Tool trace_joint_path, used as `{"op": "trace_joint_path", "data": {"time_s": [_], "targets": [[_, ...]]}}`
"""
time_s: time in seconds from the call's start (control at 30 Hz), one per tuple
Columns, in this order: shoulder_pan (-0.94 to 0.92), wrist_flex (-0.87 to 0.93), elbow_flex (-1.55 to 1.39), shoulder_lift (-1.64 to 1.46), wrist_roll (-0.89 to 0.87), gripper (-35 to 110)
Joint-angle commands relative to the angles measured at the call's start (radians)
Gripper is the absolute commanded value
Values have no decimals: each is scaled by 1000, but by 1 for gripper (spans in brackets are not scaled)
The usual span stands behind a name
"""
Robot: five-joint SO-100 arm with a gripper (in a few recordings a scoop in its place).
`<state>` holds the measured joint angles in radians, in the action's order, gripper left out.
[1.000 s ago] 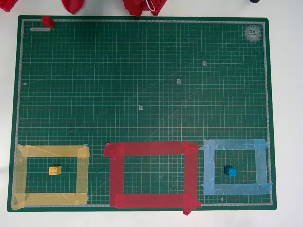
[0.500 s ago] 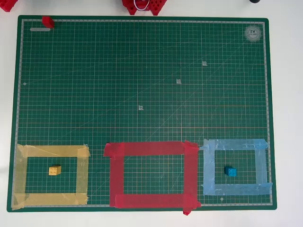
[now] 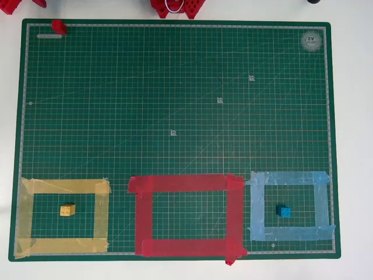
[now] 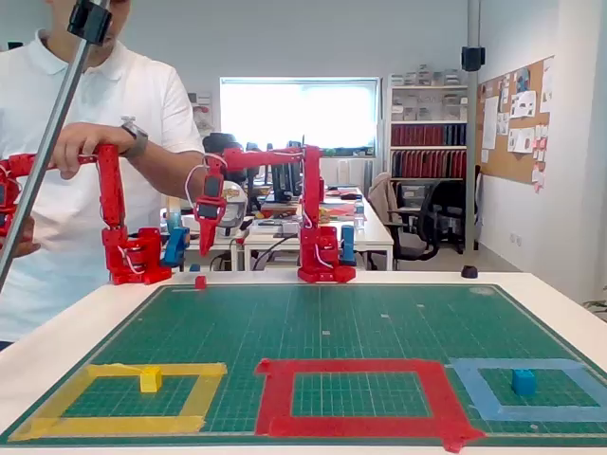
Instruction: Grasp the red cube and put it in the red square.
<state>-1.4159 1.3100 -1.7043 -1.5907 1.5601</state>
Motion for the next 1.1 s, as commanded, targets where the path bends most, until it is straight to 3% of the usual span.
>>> {"op": "trace_joint_path", "data": {"time_s": [0.0, 0.73, 0.87, 1.07], "targets": [[35, -60, -29, 20, 14, 19], [123, -37, -6, -11, 12, 21], [163, 118, 9, -123, 14, 21], [184, 80, -201, -419, 46, 21]]}}
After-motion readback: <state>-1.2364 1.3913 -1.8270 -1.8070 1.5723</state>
